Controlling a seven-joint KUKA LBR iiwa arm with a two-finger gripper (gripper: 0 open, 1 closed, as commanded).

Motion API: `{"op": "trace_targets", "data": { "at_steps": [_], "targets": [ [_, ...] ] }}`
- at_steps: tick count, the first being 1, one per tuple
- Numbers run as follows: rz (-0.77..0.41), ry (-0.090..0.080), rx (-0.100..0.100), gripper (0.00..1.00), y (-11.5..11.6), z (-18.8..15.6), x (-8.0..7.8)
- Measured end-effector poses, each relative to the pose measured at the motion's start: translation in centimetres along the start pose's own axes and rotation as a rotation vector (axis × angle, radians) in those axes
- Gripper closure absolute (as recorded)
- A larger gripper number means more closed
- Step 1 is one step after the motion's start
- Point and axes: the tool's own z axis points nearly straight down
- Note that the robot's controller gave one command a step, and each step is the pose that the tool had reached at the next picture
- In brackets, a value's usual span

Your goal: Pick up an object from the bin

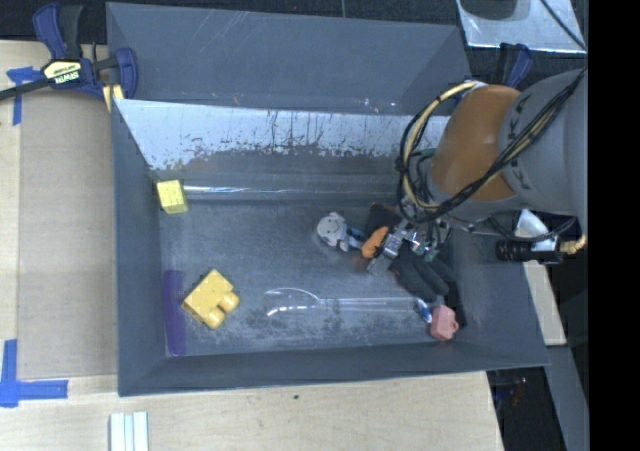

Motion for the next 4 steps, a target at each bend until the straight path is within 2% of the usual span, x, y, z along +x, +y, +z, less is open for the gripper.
{"op": "trace_targets", "data": {
  "at_steps": [1,2,4],
  "targets": [
    [-0.070,-0.001,0.005,1.00,-5.2,0.2,2.4],
    [-0.070,-0.001,0.006,1.00,-5.2,0.2,2.4],
    [-0.072,-0.002,0.005,1.00,-5.2,-4.6,2.3]
  ]
}}
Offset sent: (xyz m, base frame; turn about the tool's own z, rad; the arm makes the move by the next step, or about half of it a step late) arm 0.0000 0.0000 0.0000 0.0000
